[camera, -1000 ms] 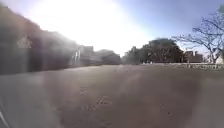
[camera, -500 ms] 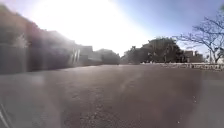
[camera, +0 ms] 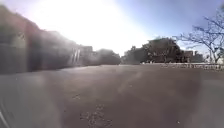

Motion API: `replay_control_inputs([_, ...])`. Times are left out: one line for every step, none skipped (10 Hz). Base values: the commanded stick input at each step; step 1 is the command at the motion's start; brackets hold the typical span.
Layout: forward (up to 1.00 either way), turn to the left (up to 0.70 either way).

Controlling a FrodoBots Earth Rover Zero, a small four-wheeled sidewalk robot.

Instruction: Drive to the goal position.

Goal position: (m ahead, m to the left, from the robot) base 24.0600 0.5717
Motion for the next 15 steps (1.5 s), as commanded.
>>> replay_control_inputs([1.0, 0.0])
replay_control_inputs([1.0, 0.0])
replay_control_inputs([1.0, 0.0])
replay_control_inputs([1.0, 0.0])
replay_control_inputs([1.0, 0.0])
replay_control_inputs([1.0, 0.0])
replay_control_inputs([1.0, 0.0])
replay_control_inputs([1.0, 0.0])
replay_control_inputs([1.0, 0.0])
replay_control_inputs([1.0, 0.0])
replay_control_inputs([1.0, 0.17])
replay_control_inputs([1.0, 0.06])
replay_control_inputs([1.0, 0.0])
replay_control_inputs([1.0, 0.0])
replay_control_inputs([1.0, 0.0])
